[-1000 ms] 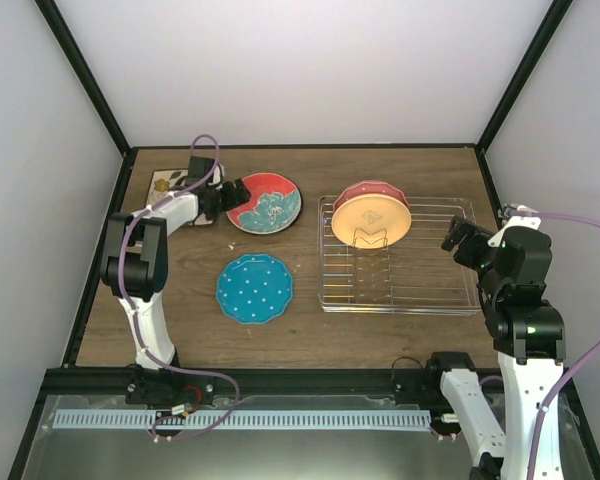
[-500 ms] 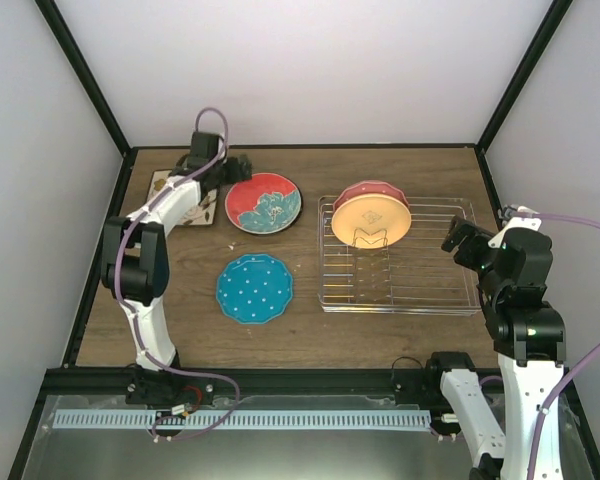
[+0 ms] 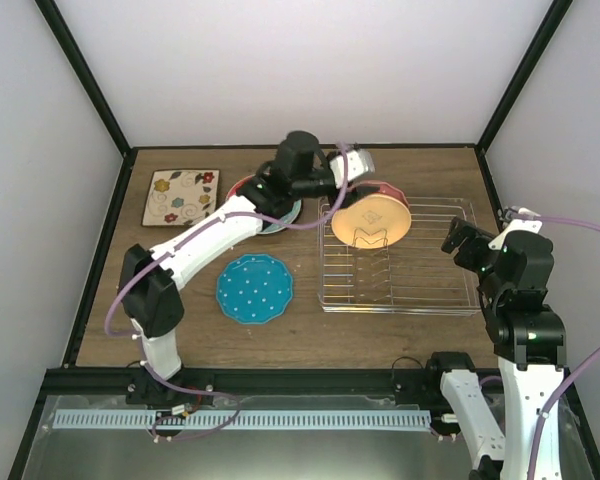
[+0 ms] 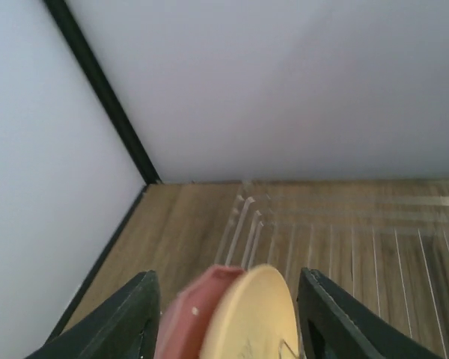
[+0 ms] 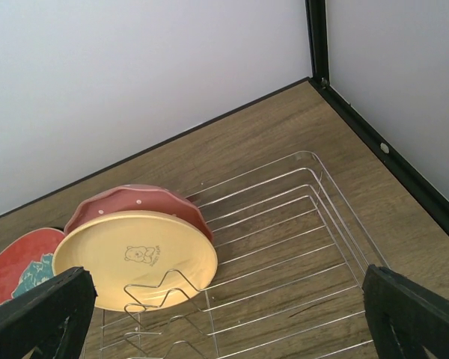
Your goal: Unload the plates from the dish rack
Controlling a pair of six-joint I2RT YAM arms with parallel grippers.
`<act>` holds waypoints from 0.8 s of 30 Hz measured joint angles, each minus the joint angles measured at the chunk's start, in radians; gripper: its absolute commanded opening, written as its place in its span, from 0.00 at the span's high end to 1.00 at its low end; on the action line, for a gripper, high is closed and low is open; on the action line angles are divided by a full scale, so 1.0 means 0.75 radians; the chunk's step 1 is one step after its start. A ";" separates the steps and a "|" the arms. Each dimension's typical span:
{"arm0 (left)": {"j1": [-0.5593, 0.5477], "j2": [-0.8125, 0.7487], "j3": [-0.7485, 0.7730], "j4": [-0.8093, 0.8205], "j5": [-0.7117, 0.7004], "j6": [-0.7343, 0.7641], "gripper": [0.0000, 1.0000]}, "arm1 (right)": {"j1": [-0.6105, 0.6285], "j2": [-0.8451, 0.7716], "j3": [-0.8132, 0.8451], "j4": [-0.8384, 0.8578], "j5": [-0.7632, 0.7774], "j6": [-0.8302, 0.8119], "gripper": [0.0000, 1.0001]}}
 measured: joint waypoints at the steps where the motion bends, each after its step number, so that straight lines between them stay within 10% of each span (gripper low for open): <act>1: -0.026 0.006 -0.021 -0.017 -0.003 0.062 0.51 | 0.000 -0.005 0.000 -0.001 0.001 0.003 0.00; 24: -0.056 0.274 0.002 -0.065 -0.196 0.505 0.60 | 0.000 -0.009 0.000 -0.011 0.020 -0.003 0.00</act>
